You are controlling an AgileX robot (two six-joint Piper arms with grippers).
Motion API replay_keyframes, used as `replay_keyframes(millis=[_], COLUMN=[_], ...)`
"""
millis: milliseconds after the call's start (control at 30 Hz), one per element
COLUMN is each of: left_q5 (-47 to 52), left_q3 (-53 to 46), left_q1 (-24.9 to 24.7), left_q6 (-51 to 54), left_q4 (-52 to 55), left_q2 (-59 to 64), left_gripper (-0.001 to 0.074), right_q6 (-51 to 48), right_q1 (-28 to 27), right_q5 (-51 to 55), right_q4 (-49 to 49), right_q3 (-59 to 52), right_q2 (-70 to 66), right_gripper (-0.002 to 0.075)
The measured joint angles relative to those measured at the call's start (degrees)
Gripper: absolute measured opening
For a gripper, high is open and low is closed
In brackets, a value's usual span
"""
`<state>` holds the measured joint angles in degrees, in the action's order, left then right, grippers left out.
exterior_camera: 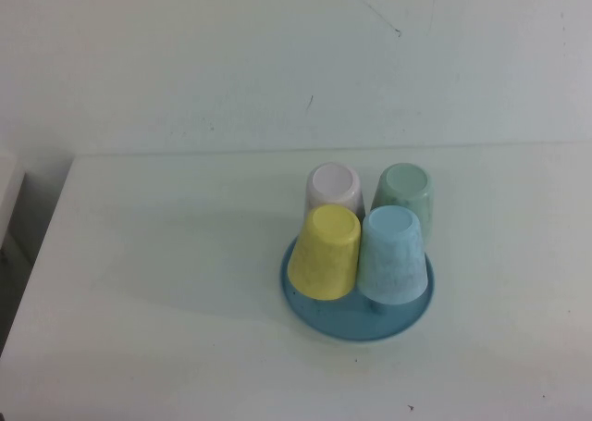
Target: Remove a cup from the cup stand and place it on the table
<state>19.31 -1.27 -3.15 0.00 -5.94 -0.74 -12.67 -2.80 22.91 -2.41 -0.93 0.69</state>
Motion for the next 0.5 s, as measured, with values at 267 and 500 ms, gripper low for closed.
replay_keyframes(millis=[267, 500], left_q5=[0.0, 0.0], left_q3=[0.0, 0.0], left_q1=[0.0, 0.0], left_q6=[0.0, 0.0], left_q4=[0.0, 0.0], left_q2=[0.0, 0.0], left_gripper=[-0.0002, -0.0002], right_q6=[0.7, 1.6], right_q1=[0.0, 0.0], right_q5=[0.0, 0.0], right_q4=[-0.1, -0.2], right_q3=[0.0, 0.0], right_q2=[0.0, 0.0], right_gripper=[-0.0003, -0.0003])
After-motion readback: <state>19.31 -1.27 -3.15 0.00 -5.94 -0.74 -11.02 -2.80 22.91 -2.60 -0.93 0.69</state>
